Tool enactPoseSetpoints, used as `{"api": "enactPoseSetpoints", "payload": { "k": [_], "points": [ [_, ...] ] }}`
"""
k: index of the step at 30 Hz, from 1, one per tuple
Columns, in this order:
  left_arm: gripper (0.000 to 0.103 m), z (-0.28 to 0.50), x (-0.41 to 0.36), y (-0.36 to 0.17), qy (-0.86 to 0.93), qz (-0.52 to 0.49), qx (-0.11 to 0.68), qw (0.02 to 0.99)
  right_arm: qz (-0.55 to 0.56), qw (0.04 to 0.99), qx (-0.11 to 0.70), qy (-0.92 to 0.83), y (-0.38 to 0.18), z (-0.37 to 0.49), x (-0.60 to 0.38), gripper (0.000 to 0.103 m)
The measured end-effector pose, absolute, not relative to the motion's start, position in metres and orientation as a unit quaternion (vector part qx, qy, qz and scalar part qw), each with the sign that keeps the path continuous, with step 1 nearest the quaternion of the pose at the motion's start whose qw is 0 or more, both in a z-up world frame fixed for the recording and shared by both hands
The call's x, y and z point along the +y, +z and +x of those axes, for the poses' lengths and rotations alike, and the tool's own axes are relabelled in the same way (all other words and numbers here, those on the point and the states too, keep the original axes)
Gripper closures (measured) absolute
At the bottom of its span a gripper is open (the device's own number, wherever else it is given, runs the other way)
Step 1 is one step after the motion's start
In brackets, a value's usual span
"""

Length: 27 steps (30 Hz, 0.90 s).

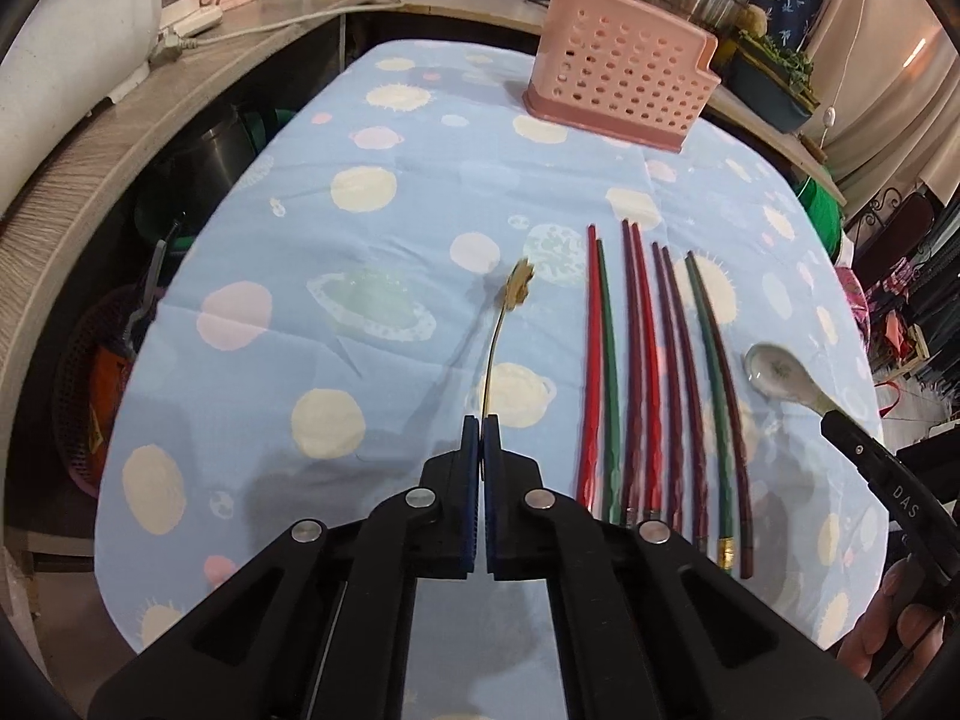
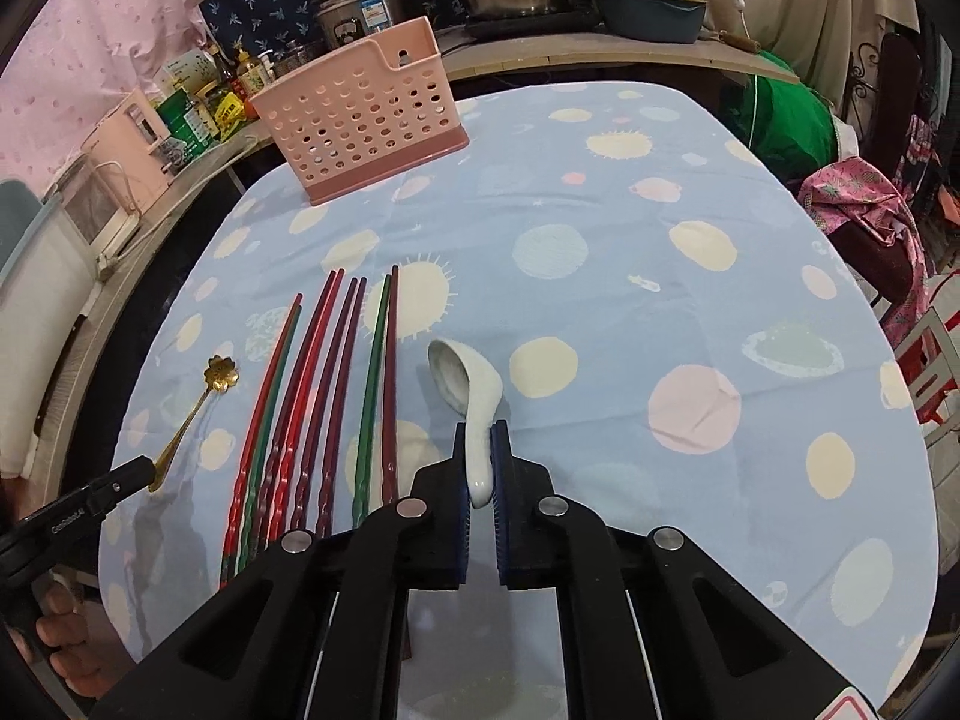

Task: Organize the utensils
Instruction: 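Close the left tool on the gold spoon while the right tool grips the white spoon, then lift and carry both spoons over the pink basket with both tools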

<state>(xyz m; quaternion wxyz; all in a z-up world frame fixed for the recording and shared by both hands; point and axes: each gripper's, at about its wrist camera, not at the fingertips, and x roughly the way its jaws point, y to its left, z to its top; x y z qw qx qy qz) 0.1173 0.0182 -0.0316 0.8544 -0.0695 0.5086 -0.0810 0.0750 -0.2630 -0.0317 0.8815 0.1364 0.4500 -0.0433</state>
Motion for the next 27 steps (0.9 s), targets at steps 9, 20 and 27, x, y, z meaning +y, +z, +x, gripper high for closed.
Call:
{"api": "enactPoseSetpoints", "payload": {
  "k": [9, 20, 27],
  "points": [
    [0.103, 0.119, 0.027, 0.025, -0.081, -0.078, 0.459, 0.881, 0.131, 0.894, 0.426, -0.048, -0.004, 0.071, -0.268, 0.098],
    [0.103, 0.157, 0.023, 0.084, -0.091, -0.074, 0.404, 0.907, 0.137, 0.91, 0.39, -0.032, 0.029, 0.097, -0.274, 0.098],
    [0.103, 0.21, 0.012, 0.146, -0.099, -0.077, 0.346, 0.93, 0.134, 0.927, 0.35, -0.027, 0.062, 0.156, -0.282, 0.098]
  ]
}}
